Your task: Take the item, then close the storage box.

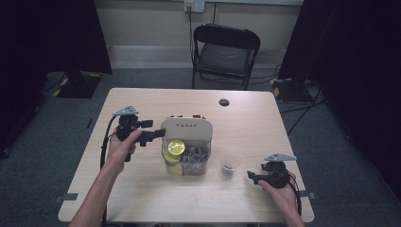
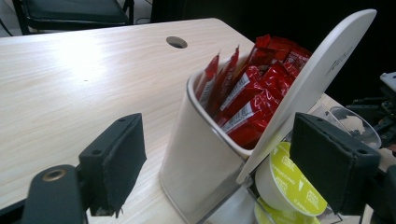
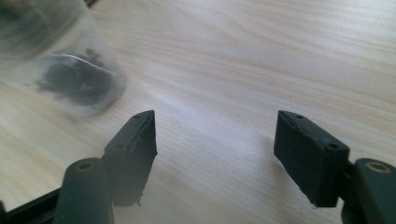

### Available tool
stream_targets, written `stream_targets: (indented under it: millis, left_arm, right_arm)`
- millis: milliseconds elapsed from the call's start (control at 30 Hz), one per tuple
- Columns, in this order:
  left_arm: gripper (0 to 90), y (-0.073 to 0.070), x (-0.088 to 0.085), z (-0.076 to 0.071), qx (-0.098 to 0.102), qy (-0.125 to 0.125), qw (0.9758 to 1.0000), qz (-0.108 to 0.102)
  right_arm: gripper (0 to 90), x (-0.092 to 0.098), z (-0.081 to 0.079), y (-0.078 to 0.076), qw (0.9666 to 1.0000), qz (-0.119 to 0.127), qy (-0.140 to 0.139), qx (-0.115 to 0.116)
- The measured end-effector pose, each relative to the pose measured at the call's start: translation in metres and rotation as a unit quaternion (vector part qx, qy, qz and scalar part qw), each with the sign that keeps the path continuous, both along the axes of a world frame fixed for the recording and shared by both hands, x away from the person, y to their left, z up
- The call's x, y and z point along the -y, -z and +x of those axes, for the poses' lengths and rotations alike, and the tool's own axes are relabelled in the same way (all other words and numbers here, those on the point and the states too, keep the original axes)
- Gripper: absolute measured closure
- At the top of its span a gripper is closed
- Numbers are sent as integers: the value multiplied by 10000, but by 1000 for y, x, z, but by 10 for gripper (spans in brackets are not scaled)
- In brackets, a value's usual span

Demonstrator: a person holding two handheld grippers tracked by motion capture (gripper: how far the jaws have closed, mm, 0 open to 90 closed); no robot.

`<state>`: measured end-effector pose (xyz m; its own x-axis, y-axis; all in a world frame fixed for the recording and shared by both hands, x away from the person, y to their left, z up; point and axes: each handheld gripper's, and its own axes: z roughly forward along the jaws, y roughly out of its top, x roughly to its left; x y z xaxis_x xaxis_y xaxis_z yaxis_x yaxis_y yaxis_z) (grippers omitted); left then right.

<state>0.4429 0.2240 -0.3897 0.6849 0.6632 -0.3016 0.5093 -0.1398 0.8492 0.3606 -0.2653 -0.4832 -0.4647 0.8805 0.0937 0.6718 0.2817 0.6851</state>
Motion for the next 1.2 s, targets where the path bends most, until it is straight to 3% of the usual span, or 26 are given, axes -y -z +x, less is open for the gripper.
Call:
stream_targets:
  millis: [233,300,467,600,633,1000,1200]
  left_arm:
    - [184,-6,-13,-1,56,-151,9998,-95]
    - [184,-8,-18,1,100,-255,9995,-131]
    - [183,-10,-24,5,180,-441,9987,-155]
    - [184,-8,-25,9,197,-555,9982,-90]
    - [184,-6,-25,11,161,-631,9978,-155]
    - [183,-4,-16,17,169,-605,9979,-128]
    - [190,-5,-5,16,209,-378,9990,-100]
  right_arm:
    - [232,-2,-1,6,9997,-224,108,17]
    - [215,-4,-3,11,9987,-404,109,305]
    - [197,-3,-7,16,9978,-294,100,584]
    - [196,-3,-7,17,9978,-290,95,588]
    - [196,-3,-7,17,9978,-292,98,589]
    - [196,-3,-7,17,9978,-293,113,585]
    - [196,-3,-7,17,9978,-292,113,584]
